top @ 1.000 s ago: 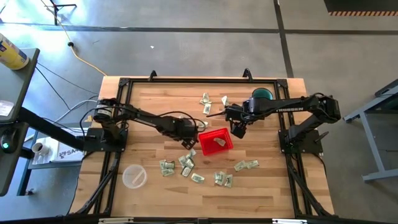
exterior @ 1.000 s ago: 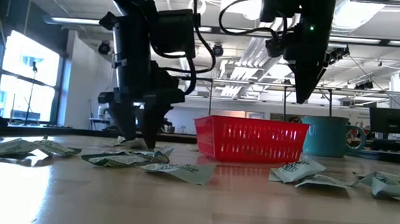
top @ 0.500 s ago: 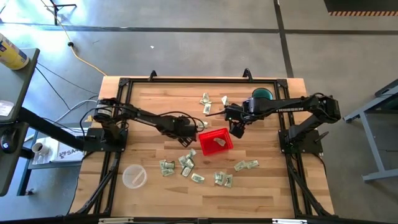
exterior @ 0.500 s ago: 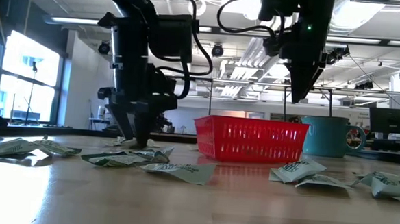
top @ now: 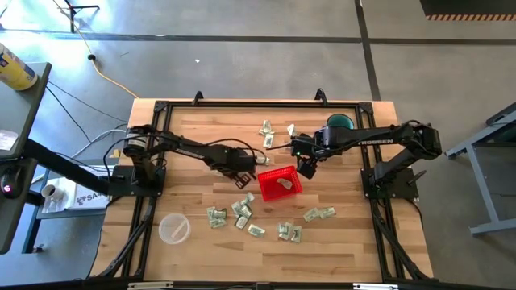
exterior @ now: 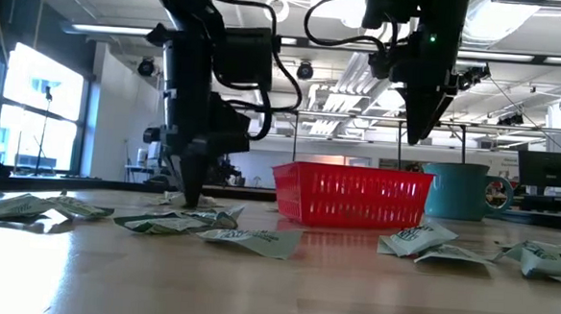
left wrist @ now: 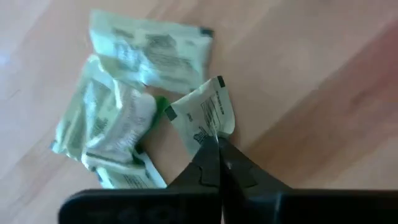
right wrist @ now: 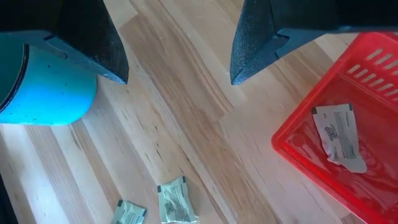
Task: Pick and place items into bin
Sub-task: Put the white stevia pack into the red bin
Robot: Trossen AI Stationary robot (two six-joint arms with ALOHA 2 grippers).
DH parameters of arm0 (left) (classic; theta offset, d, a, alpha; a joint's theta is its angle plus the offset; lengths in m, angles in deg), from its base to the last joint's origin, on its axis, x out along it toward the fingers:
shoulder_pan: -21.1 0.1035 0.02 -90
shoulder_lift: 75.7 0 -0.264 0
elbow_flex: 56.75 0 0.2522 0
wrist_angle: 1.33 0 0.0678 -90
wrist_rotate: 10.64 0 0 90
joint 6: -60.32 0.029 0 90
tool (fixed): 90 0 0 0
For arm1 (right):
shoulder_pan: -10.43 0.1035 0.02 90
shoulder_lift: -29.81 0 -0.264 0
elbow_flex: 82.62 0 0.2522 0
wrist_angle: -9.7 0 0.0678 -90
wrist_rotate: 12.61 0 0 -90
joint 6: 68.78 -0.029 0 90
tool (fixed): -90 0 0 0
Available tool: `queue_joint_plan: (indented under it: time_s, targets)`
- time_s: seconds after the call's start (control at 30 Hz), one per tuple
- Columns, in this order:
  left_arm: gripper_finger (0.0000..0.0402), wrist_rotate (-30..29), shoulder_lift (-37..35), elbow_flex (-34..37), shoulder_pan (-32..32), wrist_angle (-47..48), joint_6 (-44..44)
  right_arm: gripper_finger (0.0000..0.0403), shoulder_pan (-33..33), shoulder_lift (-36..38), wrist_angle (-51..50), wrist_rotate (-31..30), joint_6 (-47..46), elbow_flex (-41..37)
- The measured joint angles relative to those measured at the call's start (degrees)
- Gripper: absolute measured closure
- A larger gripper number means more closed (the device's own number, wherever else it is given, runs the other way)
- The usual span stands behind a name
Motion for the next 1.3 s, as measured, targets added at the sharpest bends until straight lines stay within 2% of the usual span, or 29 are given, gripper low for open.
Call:
queue_joint_plan:
  time_s: [0.17,0.27,0.4,0.5,0.73,1.03,1.2,1.3]
  targets:
    - [0.036,-1.6,-1.5,-5.3,-1.0,1.0,2.8,0.0131,2.1,0.2,-1.6,-1.6,-0.3,0.0]
    - [0.0375,-3.1,-1.5,-10.2,-1.9,1.0,7.2,0.0131,4.5,1.0,-2.5,-3.4,-2.9,0.0]
    - [0.0379,-2.8,-1.4,-16.3,-3.1,-1.0,14.1,0.0131,8.5,3.1,-4.2,-7.3,-10.3,0.0]
    - [0.0373,0.2,-1.1,-18.4,-3.2,-4.6,18.4,0.0131,11.4,5.2,-6.6,-8.3,-17.0,0.0]
    - [0.0378,12.0,-0.7,-18.5,-3.4,-11.7,24.1,0.0131,16.9,6.8,-13.8,-3.8,-30.8,0.0]
    - [0.0369,19.1,2.9,-18.4,-5.9,-16.0,29.2,0.0131,23.8,6.7,-19.3,4.3,-43.5,0.0]
    - [0.0374,17.8,5.8,-18.6,-6.5,-18.0,31.7,0.0131,27.6,6.6,-19.5,5.2,-50.8,0.0]
    - [0.0367,13.2,6.5,-18.5,-6.3,-17.6,31.9,0.0131,28.9,6.6,-19.3,5.2,-53.7,0.0]
